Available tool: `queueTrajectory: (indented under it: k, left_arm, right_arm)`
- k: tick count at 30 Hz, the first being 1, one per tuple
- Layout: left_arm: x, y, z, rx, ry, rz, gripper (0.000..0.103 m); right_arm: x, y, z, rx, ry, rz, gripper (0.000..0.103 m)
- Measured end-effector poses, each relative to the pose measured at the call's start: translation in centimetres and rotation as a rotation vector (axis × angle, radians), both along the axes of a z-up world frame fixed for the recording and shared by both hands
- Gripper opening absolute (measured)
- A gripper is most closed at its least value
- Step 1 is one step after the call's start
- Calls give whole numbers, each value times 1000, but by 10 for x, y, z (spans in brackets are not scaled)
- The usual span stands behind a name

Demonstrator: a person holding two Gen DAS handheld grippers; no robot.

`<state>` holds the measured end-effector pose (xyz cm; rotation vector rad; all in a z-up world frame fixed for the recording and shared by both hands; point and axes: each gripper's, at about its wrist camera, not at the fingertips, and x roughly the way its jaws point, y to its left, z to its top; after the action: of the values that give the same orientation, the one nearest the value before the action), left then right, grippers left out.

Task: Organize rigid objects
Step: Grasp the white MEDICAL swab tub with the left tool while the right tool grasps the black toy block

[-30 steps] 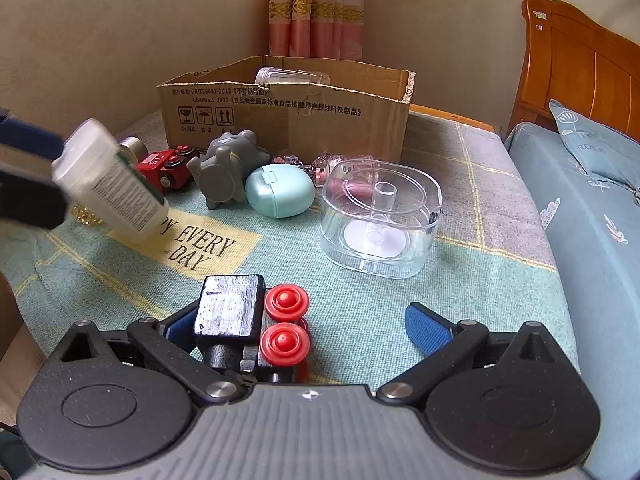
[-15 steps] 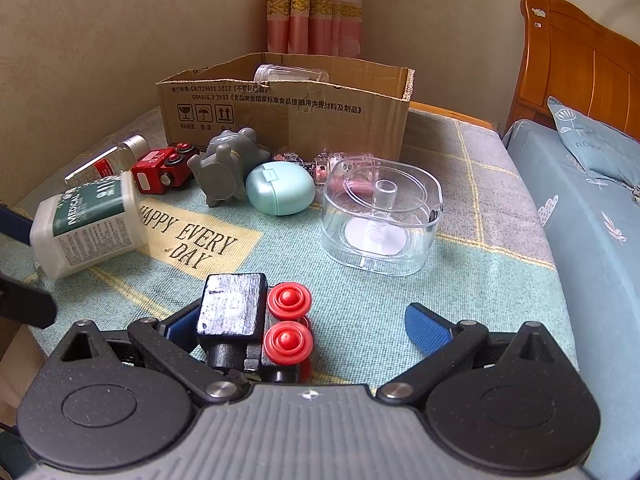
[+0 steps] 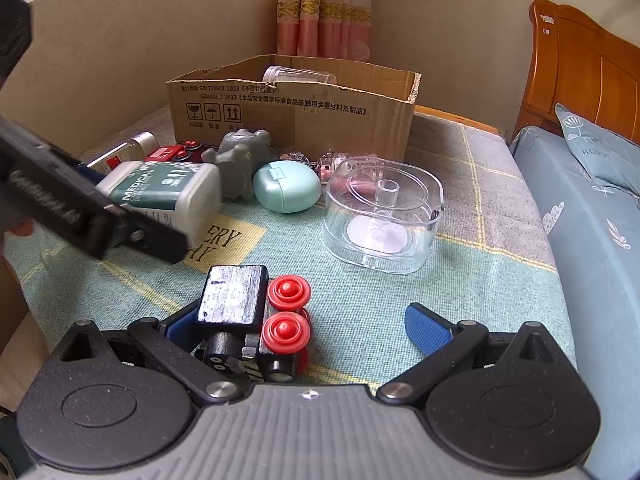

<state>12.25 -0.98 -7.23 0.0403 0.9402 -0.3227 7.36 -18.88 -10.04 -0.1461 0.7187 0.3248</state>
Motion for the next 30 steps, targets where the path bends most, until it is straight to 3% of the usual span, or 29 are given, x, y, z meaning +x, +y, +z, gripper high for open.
queueTrajectory:
  k: [8, 15, 23, 30]
  left_arm:
    - [12, -21, -12, 121, -4, 60, 102]
    - [-5, 0, -8, 147, -17, 56, 102]
    - [0, -3, -4, 85, -24, 48, 102]
    - [5, -5, -6, 105, -37, 68, 101]
  right_arm:
    - [-6, -2, 1, -12, -8, 13, 103]
    - [-8, -13, 2, -39, -12, -20, 103]
    - [-8, -7, 3, -30, -3, 23, 103]
    - [-8, 5, 9, -42, -1, 92, 83]
